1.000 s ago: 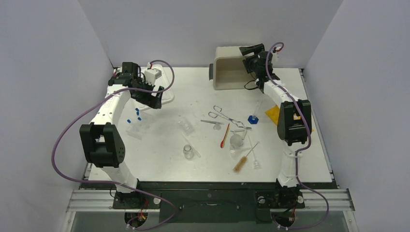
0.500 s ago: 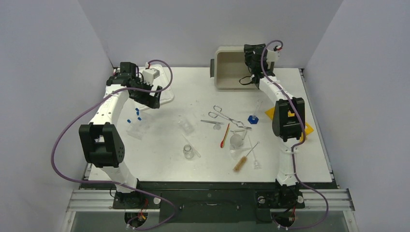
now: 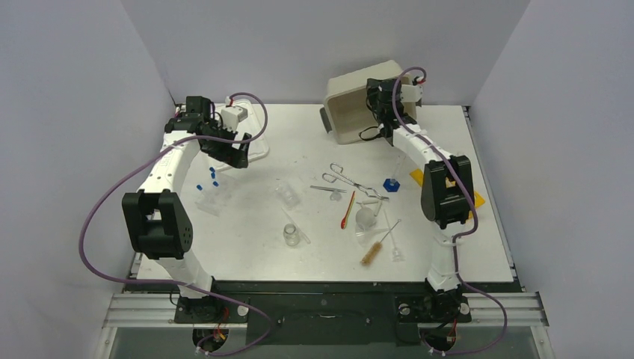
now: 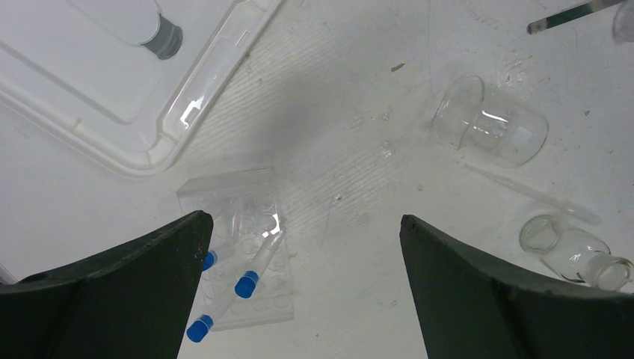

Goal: Organize the chemistry lab equipment
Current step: Move the storage box to the center of the board.

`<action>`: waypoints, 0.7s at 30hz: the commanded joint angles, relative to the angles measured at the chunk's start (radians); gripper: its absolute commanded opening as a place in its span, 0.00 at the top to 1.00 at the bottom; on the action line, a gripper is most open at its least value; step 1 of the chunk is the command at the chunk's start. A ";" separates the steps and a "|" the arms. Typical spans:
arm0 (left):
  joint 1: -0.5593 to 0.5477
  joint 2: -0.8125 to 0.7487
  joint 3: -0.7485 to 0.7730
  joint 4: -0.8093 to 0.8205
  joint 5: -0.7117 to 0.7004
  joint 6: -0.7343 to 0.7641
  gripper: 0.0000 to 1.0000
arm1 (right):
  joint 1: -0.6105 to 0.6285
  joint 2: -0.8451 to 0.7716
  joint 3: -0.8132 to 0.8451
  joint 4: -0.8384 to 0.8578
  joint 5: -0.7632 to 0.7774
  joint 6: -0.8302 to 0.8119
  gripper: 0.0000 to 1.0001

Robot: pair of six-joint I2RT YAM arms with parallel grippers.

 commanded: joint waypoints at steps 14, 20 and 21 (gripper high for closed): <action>-0.042 -0.108 -0.058 0.025 0.087 -0.003 0.03 | 0.208 -0.279 -0.239 -0.008 0.234 0.158 1.00; -0.080 -0.092 -0.041 0.046 0.093 0.002 0.03 | 0.195 -0.222 -0.183 -0.093 0.293 0.204 1.00; -0.091 -0.087 -0.034 0.055 0.093 0.000 0.03 | 0.193 -0.199 -0.139 -0.106 0.305 0.195 1.00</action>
